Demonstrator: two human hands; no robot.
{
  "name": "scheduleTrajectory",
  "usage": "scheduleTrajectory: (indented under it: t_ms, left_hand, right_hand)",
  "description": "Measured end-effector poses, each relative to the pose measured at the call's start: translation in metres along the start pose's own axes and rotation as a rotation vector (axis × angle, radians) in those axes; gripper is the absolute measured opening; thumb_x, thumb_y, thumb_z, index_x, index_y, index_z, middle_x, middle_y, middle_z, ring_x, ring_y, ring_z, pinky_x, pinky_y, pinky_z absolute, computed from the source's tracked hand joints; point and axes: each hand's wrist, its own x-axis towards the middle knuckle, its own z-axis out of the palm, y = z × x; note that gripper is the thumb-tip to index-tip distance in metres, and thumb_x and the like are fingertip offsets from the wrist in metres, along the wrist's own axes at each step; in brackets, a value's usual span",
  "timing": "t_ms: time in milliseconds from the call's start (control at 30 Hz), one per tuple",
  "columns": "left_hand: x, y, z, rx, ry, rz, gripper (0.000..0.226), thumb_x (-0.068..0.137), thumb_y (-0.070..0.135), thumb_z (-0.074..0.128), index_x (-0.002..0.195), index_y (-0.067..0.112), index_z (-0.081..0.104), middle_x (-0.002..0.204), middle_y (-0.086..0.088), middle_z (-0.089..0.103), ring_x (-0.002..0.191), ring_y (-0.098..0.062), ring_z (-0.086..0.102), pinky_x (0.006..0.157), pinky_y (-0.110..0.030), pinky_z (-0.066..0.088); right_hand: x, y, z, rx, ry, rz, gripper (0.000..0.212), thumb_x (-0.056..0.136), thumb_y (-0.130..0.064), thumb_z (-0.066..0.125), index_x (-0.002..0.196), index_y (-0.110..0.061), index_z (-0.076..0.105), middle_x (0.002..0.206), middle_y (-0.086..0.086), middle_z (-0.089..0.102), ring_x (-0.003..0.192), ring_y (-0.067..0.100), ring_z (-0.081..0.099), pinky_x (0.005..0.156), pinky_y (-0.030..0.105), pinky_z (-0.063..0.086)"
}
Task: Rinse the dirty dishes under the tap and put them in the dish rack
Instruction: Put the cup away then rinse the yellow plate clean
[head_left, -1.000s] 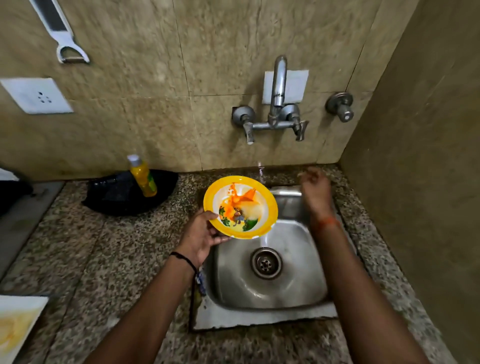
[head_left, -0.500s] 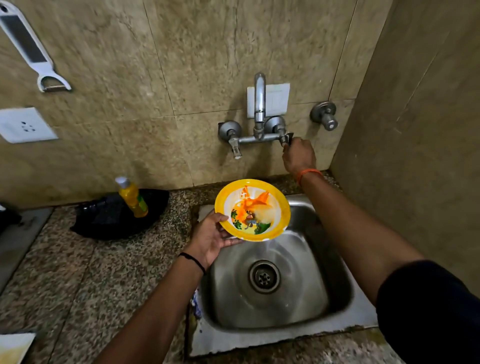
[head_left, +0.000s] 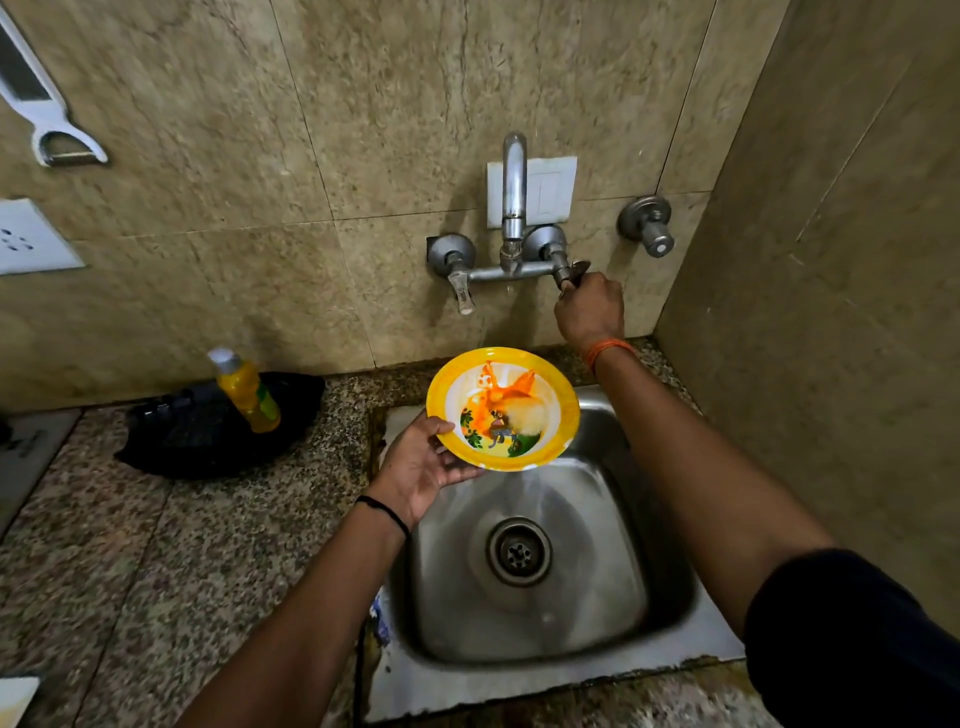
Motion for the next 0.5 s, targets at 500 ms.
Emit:
scheduleTrajectory:
  t_ms: [500]
  left_hand:
    - [0.006,-0.003,-0.006,-0.039,-0.007,0.001,0.036,0.089,0.007,0.044,0.123,0.014,0.053,0.118,-0.020,0.059,0.092,-0.034,0.063,0.066,-0.049,0.060]
  right_hand:
    - [-0.047,0.009,0.000,0.190,-0.121,-0.055,0.044,0.096,-0.024,0.049,0.137,-0.008,0.047,0.133,0.020,0.057,0.124,0.038,0.050,0.101,0.039,0.042]
